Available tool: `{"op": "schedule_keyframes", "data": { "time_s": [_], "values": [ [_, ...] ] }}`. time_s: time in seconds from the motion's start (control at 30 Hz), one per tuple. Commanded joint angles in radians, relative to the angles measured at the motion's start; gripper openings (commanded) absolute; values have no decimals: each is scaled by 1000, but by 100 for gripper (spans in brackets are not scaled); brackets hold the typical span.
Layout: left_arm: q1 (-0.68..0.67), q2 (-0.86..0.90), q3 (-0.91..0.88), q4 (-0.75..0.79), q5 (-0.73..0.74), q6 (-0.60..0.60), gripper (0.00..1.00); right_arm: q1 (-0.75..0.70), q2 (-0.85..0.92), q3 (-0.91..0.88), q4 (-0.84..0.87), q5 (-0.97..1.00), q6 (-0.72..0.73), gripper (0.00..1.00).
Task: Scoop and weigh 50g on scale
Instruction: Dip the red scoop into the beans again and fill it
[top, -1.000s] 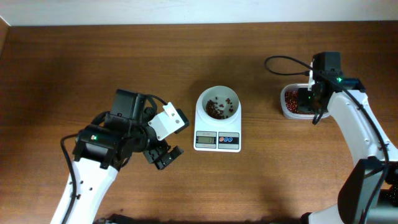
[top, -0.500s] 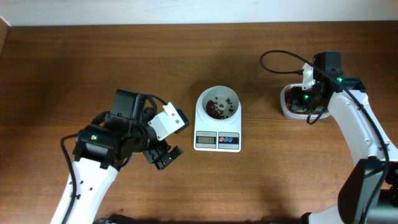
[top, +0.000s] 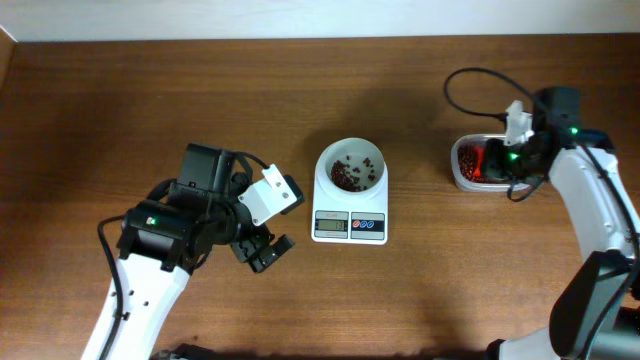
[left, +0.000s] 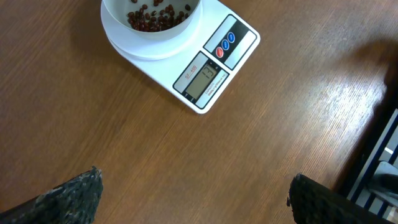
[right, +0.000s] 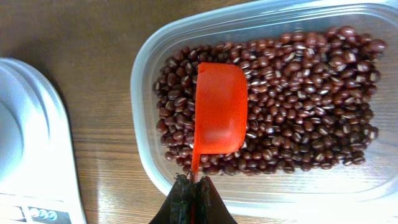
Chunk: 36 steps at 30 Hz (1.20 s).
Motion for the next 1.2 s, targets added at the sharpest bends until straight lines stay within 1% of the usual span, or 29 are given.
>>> {"op": "schedule_keyframes", "data": {
  "time_s": [0.0, 0.13, 0.27, 0.37, 0.63, 0.83, 1.0, 1.07, 1.17],
  "values": [
    [5, -4, 16, 1, 18, 15, 99, -57, 23, -10, 0, -136, 3, 4],
    [5, -4, 16, 1, 18, 15, 99, -105, 79, -10, 0, -219, 3, 4],
    [5, -4, 16, 2, 18, 15, 99, -149, 141, -10, -8, -339, -48, 4],
    [5, -4, 16, 1, 18, 15, 99, -175, 163, -10, -19, -371, -48, 4],
    [5, -4, 16, 1, 18, 15, 99, -252, 164, -10, -60, -388, -48, 4],
    [5, -4, 16, 1, 18, 15, 99, -319, 164, -10, -72, -557, -82, 4],
    [5, -4, 16, 1, 18, 15, 99, -365, 164, -10, -82, -580, -83, 4],
    [5, -4, 16, 1, 18, 15, 99, -381, 164, -10, -87, -629, -122, 4],
    [5, -4, 16, 1, 18, 15, 99, -403, 164, -10, -98, -663, -128, 4]
  ]
}}
